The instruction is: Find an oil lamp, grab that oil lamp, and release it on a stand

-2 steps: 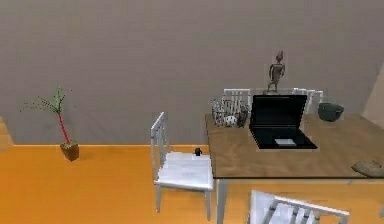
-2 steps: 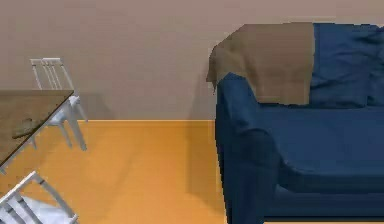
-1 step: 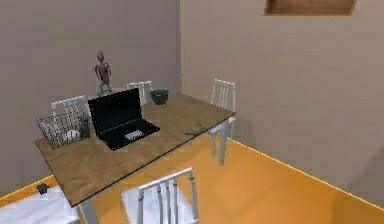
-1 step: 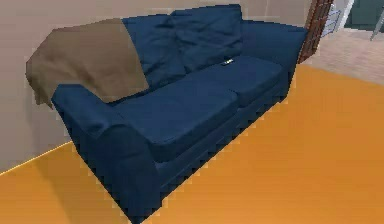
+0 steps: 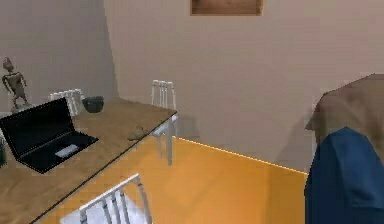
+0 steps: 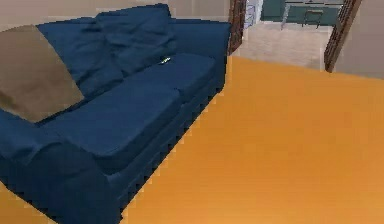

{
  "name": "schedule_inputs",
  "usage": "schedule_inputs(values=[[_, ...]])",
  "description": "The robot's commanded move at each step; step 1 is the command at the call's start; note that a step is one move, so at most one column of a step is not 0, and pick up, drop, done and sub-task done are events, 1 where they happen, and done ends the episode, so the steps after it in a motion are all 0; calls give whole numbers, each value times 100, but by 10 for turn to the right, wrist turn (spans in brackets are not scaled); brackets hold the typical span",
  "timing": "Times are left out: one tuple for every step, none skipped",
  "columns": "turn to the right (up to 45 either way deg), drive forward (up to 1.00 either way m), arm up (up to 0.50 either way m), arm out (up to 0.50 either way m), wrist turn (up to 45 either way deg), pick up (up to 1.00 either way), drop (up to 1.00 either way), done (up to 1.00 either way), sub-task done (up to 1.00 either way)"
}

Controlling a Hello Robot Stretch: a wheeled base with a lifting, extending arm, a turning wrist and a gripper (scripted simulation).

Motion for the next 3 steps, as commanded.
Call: schedule_inputs(values=[[0,100,0,0,0,0,0,0,0],[30,0,0,0,0,0,0,0,0],[0,85,0,0,0,0,0,0,0]])
